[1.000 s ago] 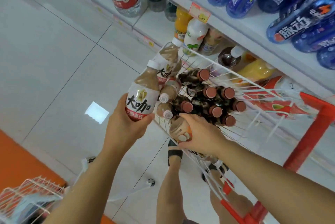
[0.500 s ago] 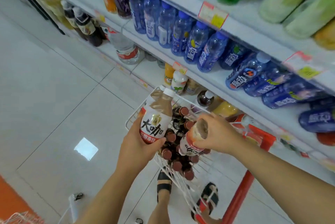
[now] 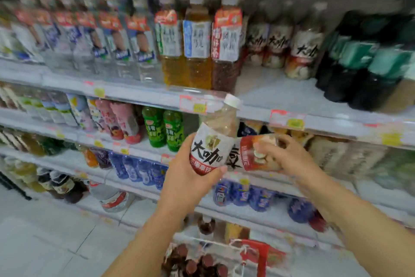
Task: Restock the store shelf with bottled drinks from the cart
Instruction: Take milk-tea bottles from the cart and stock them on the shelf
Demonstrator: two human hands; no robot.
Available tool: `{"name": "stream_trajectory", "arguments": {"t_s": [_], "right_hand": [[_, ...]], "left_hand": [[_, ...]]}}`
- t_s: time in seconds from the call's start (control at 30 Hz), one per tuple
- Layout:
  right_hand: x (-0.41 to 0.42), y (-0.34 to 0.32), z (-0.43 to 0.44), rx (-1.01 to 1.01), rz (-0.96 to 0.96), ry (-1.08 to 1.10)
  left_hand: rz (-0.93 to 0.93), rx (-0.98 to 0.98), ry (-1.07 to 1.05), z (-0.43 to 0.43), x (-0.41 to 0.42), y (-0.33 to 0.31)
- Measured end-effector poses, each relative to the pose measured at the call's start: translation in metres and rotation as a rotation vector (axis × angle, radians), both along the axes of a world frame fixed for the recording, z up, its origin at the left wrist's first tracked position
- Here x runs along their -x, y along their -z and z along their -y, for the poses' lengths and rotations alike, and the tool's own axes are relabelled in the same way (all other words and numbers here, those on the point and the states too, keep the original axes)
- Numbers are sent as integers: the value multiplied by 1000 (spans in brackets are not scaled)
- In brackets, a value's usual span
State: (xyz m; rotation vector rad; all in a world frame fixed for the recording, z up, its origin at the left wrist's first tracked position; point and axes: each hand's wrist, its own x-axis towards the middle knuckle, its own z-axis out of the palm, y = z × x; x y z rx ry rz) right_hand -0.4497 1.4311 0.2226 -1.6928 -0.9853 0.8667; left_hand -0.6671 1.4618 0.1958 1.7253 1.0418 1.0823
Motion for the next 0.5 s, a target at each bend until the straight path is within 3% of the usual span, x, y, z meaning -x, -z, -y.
{"name": "stream_trajectory", "arguments": {"t_s": [0.3,0.37,0.5], "right_hand": [[-45,-83,24,-361,-1098,104],[-47,-88,24,-356,-1120,40],[-59,-86,22,-281,-927,-5]], "left_hand": [[140,-223,215,-15,-88,-110],[147,-224,257,-14,-105,-111],[189,-166,253,-20,-122,-102]]}}
